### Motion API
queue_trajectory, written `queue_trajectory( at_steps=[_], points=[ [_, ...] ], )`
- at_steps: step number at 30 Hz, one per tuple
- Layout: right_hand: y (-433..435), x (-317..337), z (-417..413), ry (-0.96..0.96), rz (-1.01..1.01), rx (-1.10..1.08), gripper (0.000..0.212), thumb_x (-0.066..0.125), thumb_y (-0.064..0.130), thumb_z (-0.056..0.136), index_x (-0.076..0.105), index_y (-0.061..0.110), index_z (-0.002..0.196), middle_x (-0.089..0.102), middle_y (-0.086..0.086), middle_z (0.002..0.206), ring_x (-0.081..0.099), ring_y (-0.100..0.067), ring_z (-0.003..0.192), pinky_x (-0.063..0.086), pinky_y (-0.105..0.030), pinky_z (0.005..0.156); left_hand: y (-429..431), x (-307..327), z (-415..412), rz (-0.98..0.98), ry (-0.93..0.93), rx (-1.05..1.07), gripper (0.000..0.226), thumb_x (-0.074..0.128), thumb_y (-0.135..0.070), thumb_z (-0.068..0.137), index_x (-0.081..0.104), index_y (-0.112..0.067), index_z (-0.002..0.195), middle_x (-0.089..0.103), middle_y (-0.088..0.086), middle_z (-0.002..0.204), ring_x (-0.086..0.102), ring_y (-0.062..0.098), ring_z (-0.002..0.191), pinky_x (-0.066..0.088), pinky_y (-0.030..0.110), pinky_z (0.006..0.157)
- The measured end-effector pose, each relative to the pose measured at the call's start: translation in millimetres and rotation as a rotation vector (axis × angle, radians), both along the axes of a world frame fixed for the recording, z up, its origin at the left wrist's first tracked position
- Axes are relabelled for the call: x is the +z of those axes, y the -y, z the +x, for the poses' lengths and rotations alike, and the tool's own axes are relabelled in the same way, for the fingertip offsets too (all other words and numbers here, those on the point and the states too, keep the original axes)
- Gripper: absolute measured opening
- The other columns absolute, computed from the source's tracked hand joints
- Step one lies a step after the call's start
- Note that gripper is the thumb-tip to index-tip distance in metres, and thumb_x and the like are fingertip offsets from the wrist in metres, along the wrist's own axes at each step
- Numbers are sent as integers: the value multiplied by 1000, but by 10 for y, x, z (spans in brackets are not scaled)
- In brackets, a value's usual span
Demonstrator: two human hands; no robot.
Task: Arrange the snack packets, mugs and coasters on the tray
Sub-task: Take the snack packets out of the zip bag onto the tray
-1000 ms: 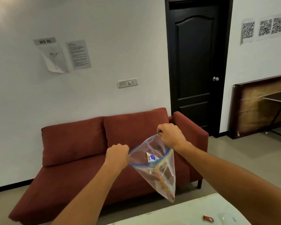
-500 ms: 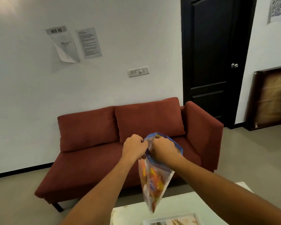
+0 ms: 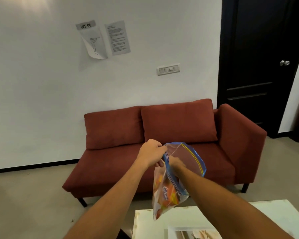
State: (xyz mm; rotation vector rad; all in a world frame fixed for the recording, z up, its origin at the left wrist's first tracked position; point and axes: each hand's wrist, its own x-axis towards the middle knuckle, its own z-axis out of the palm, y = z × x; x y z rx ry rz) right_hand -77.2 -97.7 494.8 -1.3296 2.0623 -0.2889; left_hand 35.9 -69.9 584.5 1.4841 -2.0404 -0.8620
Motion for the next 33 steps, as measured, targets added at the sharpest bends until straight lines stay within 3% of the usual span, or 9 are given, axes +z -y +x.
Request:
queue_trajectory(
  at_steps=[2,6,9,11,14,16,19,25,33],
  points=[
    [-20,77,51,-34,-25,13,35,47,21,101,58,9,132,55,-9,137,56,-31,126,46,-40,97,16,8,65,-28,37,19,36,53,-27,87,56,-16,53,72,9,56,72,24,49,53,29,46],
    [-9,259,117,-134,-126,79,22,60,21,90,67,15,110,67,-7,109,67,-27,101,49,-35,72,94,-53,209,-116,140,127,34,51,-29,84,69,-4,71,68,3,47,60,8,35,55,27,53],
    [-107,541,106,-169,-230,133,27,58,39,77,69,20,93,69,-2,91,70,-27,91,46,-28,62,151,-195,283,-127,106,205,38,52,-33,87,62,-8,61,64,-3,42,58,5,34,47,22,47],
    [-192,725,30,-189,-255,93,32,59,42,71,66,18,90,66,-2,90,70,-29,91,47,-29,64,181,-323,318,-124,86,230,40,53,-32,90,55,-14,54,62,-5,40,60,2,35,41,18,43],
    [-311,925,-179,-203,-261,4,37,58,46,65,59,18,88,60,-4,88,67,-31,85,51,-32,67,266,-592,338,-84,87,230,35,54,-27,91,59,-14,59,70,2,52,70,15,47,54,28,54],
    [-347,967,-407,-149,-284,-78,43,55,47,67,65,12,91,65,-7,86,68,-28,76,56,-33,63,310,-764,322,-61,90,242,32,55,-26,91,64,-9,66,73,6,63,74,25,60,61,38,65],
    [-458,823,-814,-70,-301,-232,45,55,45,70,71,11,94,70,-8,87,69,-25,72,52,-28,55,349,-1095,335,-33,81,255,31,53,-29,91,68,-10,71,74,7,68,74,28,69,62,43,72],
    [-695,-253,-1441,104,-251,-527,34,59,33,75,73,9,95,74,-16,94,73,-32,83,62,-47,78,367,-1688,442,42,147,313,32,50,-32,92,72,-8,92,75,17,93,71,38,93,59,44,83],
    [-1219,-2547,-955,315,199,-621,31,60,9,97,61,-10,121,64,-32,120,67,-45,101,59,-55,83,303,-2189,529,-21,212,397,32,50,-31,96,70,-7,90,72,16,93,67,39,89,52,39,67]
  ],
)
